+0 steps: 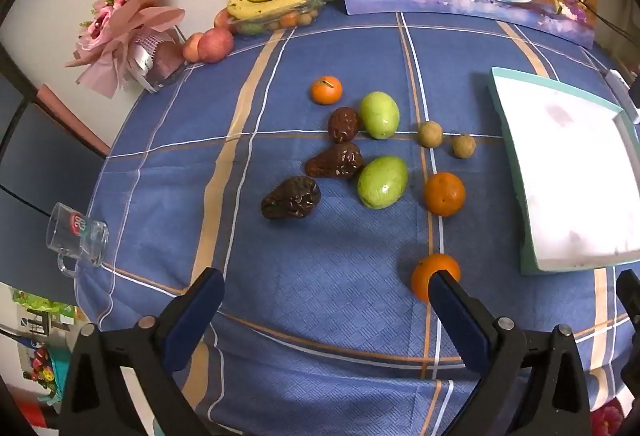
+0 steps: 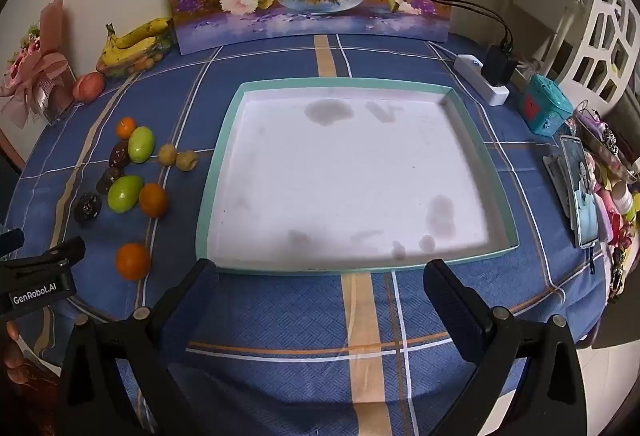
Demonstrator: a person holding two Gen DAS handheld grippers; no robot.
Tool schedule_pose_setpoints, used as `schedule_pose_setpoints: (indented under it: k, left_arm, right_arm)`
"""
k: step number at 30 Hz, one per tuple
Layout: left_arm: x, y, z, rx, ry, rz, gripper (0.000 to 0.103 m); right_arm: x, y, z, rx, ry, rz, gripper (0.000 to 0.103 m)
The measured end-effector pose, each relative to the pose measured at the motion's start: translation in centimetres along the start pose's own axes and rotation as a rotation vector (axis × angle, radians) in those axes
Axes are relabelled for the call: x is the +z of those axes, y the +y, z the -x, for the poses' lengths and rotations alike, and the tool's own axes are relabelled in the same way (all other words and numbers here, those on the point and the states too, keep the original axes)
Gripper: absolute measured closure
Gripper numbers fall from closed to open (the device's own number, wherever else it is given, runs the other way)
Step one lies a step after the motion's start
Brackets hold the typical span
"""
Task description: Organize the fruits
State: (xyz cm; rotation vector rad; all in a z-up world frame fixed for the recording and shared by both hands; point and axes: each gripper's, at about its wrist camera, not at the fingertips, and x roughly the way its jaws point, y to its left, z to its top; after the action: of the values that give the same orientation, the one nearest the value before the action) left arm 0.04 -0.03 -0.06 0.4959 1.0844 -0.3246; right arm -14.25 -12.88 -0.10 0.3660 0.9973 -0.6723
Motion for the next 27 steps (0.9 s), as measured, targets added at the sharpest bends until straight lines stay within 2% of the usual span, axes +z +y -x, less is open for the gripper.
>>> schedule_pose_setpoints:
  k: [11, 27]
  left_arm:
    - [0.6, 0.0, 1.3, 0.009, -0.010, -0.020, 0.000]
    - [0.0, -0.1, 0.8, 0.011, -0.019, -0.007, 0.000]
  right_arm:
    - [0.0, -0.2, 0.0, 0.001, 0.000, -0.001, 0.001]
    - [0.0, 0.0, -0.3, 0.002, 0.006, -0.005, 0.001]
